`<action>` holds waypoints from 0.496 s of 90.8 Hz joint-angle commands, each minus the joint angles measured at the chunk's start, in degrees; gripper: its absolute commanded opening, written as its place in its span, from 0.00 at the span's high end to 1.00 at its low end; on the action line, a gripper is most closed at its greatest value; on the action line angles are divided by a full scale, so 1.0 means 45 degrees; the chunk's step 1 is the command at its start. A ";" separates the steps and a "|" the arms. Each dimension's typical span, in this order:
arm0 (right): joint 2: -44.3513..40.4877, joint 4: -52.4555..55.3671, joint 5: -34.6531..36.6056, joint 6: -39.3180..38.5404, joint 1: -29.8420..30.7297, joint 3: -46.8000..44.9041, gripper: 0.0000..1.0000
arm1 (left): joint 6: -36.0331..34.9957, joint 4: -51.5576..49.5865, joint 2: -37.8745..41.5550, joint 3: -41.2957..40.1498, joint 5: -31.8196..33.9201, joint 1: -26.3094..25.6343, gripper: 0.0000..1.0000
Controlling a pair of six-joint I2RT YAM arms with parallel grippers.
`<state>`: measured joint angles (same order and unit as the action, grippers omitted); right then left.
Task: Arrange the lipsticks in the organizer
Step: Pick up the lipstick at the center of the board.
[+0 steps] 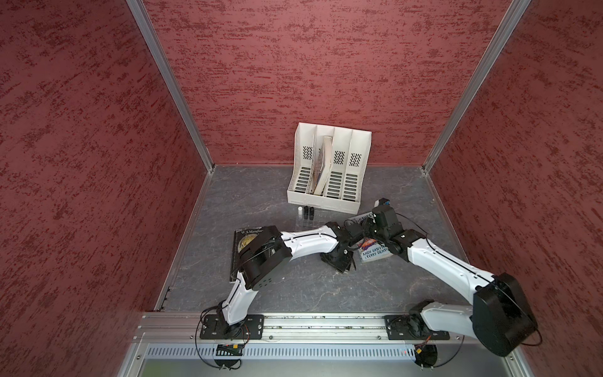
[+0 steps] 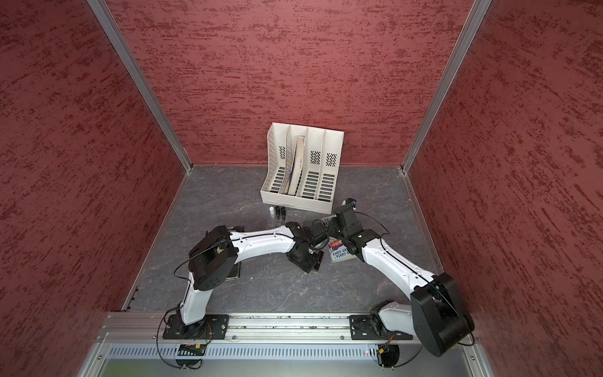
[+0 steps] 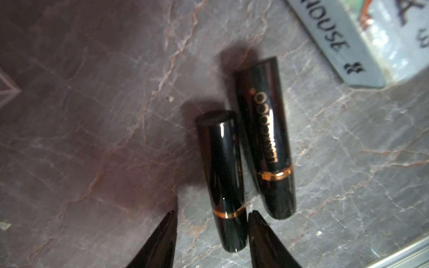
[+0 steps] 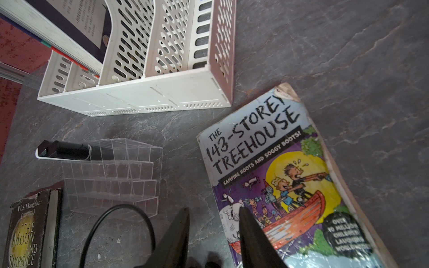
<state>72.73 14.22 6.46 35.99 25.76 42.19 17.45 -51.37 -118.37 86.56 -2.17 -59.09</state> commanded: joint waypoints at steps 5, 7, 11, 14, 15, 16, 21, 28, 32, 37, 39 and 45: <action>-0.0427 0.0014 -0.0212 -0.0108 -0.0188 -0.0080 0.62 | -0.0235 -0.0062 -0.0282 -0.0060 0.0643 0.0249 0.54; -0.0441 0.0022 -0.0211 -0.0170 -0.0195 -0.0075 0.62 | -0.0243 -0.0022 -0.0260 -0.0126 0.0655 0.0311 0.55; -0.0439 0.0186 -0.0195 -0.0284 -0.0206 0.0005 0.62 | -0.0264 0.0183 -0.0216 -0.0319 0.0584 0.0411 0.57; -0.0464 0.0320 -0.0162 -0.0331 -0.0220 0.0033 0.62 | -0.0282 0.0271 -0.0178 -0.0395 0.0508 0.0460 0.58; -0.0471 0.0367 -0.0154 -0.0336 -0.0238 0.0026 0.62 | -0.0303 0.0307 -0.0170 -0.0411 0.0476 0.0457 0.58; -0.0485 0.0381 -0.0140 -0.0348 -0.0237 0.0022 0.62 | -0.0333 0.0334 -0.0165 -0.0420 0.0450 0.0456 0.58; -0.0575 0.0418 -0.0121 -0.0330 -0.0254 -0.0066 0.62 | -0.0510 0.0443 -0.0178 -0.0413 0.0244 0.0410 0.58; -0.0569 0.0353 -0.0149 -0.0299 -0.0285 -0.0135 0.62 | -0.0729 0.0532 -0.0335 -0.0289 0.0087 0.0378 0.59; -0.0452 0.0356 -0.0178 -0.0303 -0.0299 -0.0110 0.62 | -0.0858 0.0595 -0.0405 -0.0283 -0.0036 0.0420 0.61; -0.0325 0.0354 -0.0251 -0.0304 -0.0304 -0.0108 0.62 | -0.0925 0.0751 -0.0452 -0.0429 -0.0092 0.0493 0.64; -0.0284 0.0355 -0.0280 -0.0298 -0.0297 -0.0116 0.62 | -0.0938 0.0859 -0.0429 -0.0536 -0.0115 0.0528 0.65; -0.0218 0.0327 -0.0359 -0.0290 -0.0295 -0.0151 0.63 | -0.0774 0.1375 -0.0336 -0.0960 -0.0535 0.0715 0.70</action>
<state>71.26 15.31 6.15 35.29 25.23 42.15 14.72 -49.28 -118.50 85.19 -1.58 -57.06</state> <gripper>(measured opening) 0.376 0.330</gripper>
